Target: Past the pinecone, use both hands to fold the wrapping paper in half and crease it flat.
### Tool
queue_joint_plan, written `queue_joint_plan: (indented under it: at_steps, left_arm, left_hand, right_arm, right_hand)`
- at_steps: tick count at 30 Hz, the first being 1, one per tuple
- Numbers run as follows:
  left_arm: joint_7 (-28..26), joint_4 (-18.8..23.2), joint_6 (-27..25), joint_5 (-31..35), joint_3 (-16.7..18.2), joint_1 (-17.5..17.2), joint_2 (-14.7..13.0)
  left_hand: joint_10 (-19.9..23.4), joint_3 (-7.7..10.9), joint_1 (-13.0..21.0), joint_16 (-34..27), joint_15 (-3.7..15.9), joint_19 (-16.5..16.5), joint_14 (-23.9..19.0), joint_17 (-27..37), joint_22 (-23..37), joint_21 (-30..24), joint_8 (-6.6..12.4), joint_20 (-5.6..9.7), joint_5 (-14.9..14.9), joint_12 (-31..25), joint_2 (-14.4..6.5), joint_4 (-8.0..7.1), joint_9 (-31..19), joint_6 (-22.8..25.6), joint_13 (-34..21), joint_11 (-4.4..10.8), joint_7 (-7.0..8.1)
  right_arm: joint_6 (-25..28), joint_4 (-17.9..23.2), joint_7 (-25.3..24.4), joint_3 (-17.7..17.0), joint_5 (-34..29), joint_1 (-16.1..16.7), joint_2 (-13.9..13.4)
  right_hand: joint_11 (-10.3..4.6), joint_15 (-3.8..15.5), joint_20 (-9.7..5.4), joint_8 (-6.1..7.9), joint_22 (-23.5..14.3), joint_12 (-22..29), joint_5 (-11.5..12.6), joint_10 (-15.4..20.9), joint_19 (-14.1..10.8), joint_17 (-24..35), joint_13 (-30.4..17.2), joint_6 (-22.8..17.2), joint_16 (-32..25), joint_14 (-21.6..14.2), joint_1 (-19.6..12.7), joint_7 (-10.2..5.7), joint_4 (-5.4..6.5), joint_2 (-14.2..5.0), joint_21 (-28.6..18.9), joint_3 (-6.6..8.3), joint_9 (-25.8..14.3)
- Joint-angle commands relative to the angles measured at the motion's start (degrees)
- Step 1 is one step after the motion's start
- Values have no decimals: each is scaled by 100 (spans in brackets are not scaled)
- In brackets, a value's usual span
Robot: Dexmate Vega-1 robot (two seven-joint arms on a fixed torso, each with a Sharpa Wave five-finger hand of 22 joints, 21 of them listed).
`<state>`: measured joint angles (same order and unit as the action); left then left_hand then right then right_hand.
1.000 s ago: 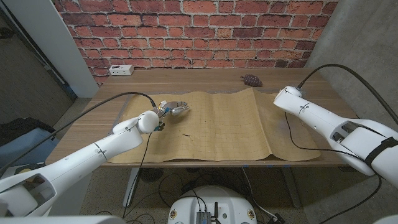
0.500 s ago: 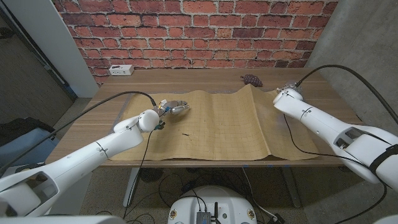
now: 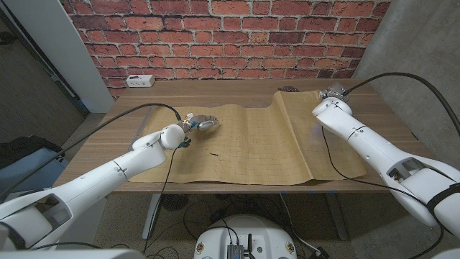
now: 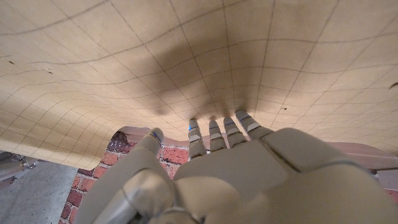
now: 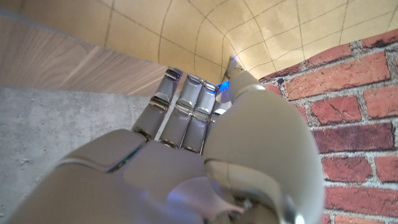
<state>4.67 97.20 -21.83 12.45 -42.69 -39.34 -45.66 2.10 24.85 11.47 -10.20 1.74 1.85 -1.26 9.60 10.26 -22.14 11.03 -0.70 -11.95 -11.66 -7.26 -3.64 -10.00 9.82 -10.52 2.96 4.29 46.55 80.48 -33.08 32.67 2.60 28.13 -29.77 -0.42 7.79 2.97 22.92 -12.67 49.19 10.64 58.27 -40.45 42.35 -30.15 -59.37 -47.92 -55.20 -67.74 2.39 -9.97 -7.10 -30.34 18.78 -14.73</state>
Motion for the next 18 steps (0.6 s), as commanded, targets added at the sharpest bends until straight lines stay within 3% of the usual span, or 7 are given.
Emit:
queue_joint_plan:
  at_steps: [1,9,18]
  left_arm:
    - [-3,-133,104,-40,-37,32,49]
    - [-55,-153,162,-43,-28,4,49]
    - [-93,-186,238,-45,-17,-22,42]
  left_hand:
    - [34,26,-35,-39,105,163,-30,18,31,-24,36,-103,3,-28,13,-41,-31,71,-15,4,17]
    - [17,25,-44,-33,107,168,-27,18,32,-16,22,-103,2,-18,14,-45,-31,61,-15,0,19]
    - [16,25,-52,-27,98,172,-21,18,32,-8,10,-102,1,-15,15,-50,-31,51,-15,-7,26]
  right_arm:
    - [506,1017,180,-669,915,224,-34]
    - [757,1496,554,-997,1616,240,-132]
    - [489,1728,976,-1668,2773,450,-113]
  right_hand:
    - [2,27,31,38,-19,37,36,29,-75,35,-225,-87,-40,-74,-77,137,-1,4,-72,54,-54]
    - [50,-60,90,62,-28,50,69,58,-98,131,-209,-86,-75,-128,-135,200,-12,46,-146,97,-124]
    - [127,-108,142,84,-39,73,107,106,-228,233,-198,-98,-135,-256,-203,335,-20,94,-277,151,-198]
